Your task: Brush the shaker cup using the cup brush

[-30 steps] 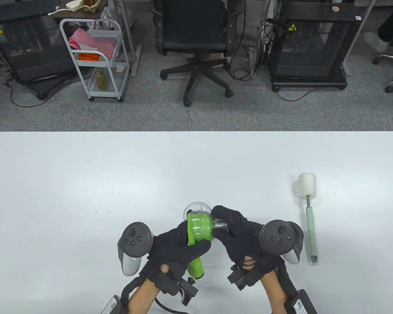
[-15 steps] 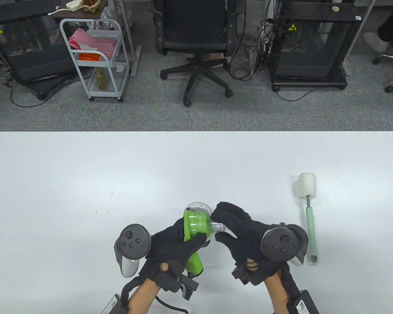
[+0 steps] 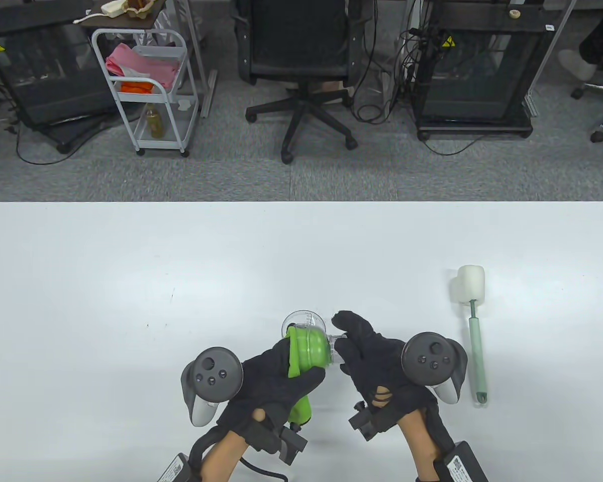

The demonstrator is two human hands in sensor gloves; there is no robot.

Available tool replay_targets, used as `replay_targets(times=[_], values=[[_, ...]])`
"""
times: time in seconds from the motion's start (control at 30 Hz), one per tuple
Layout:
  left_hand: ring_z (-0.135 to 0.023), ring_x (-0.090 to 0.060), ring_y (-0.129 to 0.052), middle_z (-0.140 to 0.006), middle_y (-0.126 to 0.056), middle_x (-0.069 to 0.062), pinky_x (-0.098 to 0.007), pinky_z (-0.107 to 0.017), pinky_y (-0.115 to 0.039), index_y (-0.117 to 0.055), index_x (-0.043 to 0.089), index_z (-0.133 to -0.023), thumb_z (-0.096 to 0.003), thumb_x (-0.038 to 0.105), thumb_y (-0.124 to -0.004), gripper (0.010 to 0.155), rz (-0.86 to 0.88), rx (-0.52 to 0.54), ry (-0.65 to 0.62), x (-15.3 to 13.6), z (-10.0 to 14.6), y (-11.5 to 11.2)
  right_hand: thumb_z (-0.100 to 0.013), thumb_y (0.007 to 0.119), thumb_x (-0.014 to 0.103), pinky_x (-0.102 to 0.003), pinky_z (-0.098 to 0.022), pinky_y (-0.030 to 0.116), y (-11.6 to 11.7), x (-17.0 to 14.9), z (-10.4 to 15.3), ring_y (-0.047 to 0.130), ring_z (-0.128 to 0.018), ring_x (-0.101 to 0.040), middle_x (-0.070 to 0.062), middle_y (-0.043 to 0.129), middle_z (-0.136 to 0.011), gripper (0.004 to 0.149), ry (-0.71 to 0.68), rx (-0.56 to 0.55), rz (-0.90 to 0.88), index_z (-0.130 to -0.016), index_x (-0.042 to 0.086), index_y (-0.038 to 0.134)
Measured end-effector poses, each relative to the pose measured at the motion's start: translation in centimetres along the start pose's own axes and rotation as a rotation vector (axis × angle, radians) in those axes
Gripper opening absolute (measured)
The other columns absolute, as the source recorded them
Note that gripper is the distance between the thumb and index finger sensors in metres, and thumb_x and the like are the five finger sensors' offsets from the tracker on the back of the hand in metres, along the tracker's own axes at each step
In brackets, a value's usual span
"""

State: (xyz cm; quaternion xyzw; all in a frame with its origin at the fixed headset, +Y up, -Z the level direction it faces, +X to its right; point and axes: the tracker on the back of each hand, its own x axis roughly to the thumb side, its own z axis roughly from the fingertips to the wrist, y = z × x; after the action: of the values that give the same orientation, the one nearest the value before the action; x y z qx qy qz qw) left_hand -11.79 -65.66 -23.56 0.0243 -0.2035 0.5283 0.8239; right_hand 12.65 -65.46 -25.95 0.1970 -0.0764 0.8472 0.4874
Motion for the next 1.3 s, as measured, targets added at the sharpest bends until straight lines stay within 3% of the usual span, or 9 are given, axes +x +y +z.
replay_targets(times=[0.17,0.23,0.4,0.8,0.87,0.93,1.07,1.2,1.3], values=[[-0.067,-0.018,-0.113,-0.073,-0.103,0.005,-0.05,-0.054,-0.087,-0.083,0.007,-0.087,-0.0416,0.039,-0.094,0.056,0.035,0.02,0.003,-0.3,-0.1,0.3,-0.04,0.083,0.043,-0.052,-0.045,0.088,-0.8,0.8,0.1,0.091,-0.071,-0.047,-0.025,0.065,-0.099,0.067,-0.108,0.046,-0.054,-0.1,0.021,0.059],[-0.067,-0.018,-0.113,-0.073,-0.103,0.005,-0.051,-0.054,-0.087,-0.083,0.007,-0.087,-0.0417,0.039,-0.093,0.056,0.069,0.023,0.01,-0.6,-0.2,0.4,-0.039,0.087,0.038,-0.053,-0.049,0.087,-1.0,1.4,0.2,0.088,-0.077,-0.047,-0.023,0.062,-0.102,0.067,-0.13,0.129,0.004,-0.099,0.022,0.06],[-0.069,-0.019,-0.111,-0.075,-0.101,0.005,-0.05,-0.055,-0.085,-0.08,0.008,-0.088,-0.0421,0.04,-0.092,0.057,0.129,-0.007,0.012,-1.1,-0.2,0.1,-0.037,0.09,0.026,-0.045,-0.043,0.091,-0.6,1.7,0.3,0.09,-0.068,-0.048,-0.027,0.07,-0.093,0.062,-0.163,0.106,0.036,-0.094,0.018,0.067],[-0.072,-0.021,-0.109,-0.078,-0.1,0.005,-0.051,-0.057,-0.081,-0.079,0.008,-0.09,-0.0404,0.038,-0.095,0.06,0.028,-0.037,-0.031,-0.3,-0.2,-0.7,-0.042,0.062,0.055,-0.029,0.0,0.086,-0.2,-0.4,-0.1,0.1,-0.014,-0.026,-0.025,0.097,-0.048,0.068,0.05,0.072,0.023,-0.09,0.009,0.074],[-0.071,-0.021,-0.109,-0.077,-0.1,0.004,-0.052,-0.057,-0.081,-0.079,0.007,-0.089,-0.0415,0.038,-0.094,0.059,0.03,-0.031,-0.028,-0.4,-0.2,-0.7,-0.042,0.061,0.057,-0.031,-0.004,0.09,-0.4,-0.4,0.0,0.103,-0.018,-0.027,-0.022,0.099,-0.05,0.069,0.049,0.063,0.052,-0.09,0.01,0.075],[-0.071,-0.019,-0.11,-0.076,-0.101,0.005,-0.051,-0.057,-0.082,-0.08,0.008,-0.089,-0.0416,0.038,-0.094,0.058,-0.002,-0.002,-0.034,-0.3,-0.2,-0.5,-0.042,0.065,0.055,-0.039,-0.022,0.094,-0.5,-0.1,0.2,0.105,-0.039,-0.037,-0.023,0.095,-0.07,0.067,0.022,0.053,0.018,-0.095,0.015,0.071],[-0.07,-0.019,-0.11,-0.076,-0.101,0.005,-0.051,-0.056,-0.083,-0.08,0.008,-0.089,-0.0421,0.038,-0.093,0.058,0.078,0.017,-0.003,-0.8,-0.3,0.1,-0.039,0.087,0.038,-0.061,-0.054,0.079,-0.4,1.3,0.2,0.082,-0.08,-0.052,-0.027,0.056,-0.104,0.07,-0.118,0.159,0.051,-0.101,0.02,0.06],[-0.071,-0.019,-0.11,-0.076,-0.1,0.005,-0.05,-0.056,-0.083,-0.079,0.008,-0.089,-0.0421,0.038,-0.093,0.058,0.128,0.017,-0.014,-0.8,-0.2,0.1,-0.033,0.095,0.024,-0.052,-0.051,0.087,-0.4,2.2,0.4,0.092,-0.073,-0.044,-0.021,0.066,-0.098,0.068,-0.238,0.044,0.086,-0.094,0.018,0.068],[-0.072,-0.019,-0.109,-0.077,-0.099,0.005,-0.051,-0.057,-0.082,-0.078,0.008,-0.09,-0.0425,0.038,-0.092,0.058,0.153,-0.015,-0.019,-0.9,-0.2,0.2,-0.033,0.094,0.026,-0.046,-0.046,0.092,-0.4,2.3,0.5,0.095,-0.067,-0.043,-0.022,0.073,-0.093,0.066,-0.234,0.017,0.063,-0.093,0.019,0.069]])
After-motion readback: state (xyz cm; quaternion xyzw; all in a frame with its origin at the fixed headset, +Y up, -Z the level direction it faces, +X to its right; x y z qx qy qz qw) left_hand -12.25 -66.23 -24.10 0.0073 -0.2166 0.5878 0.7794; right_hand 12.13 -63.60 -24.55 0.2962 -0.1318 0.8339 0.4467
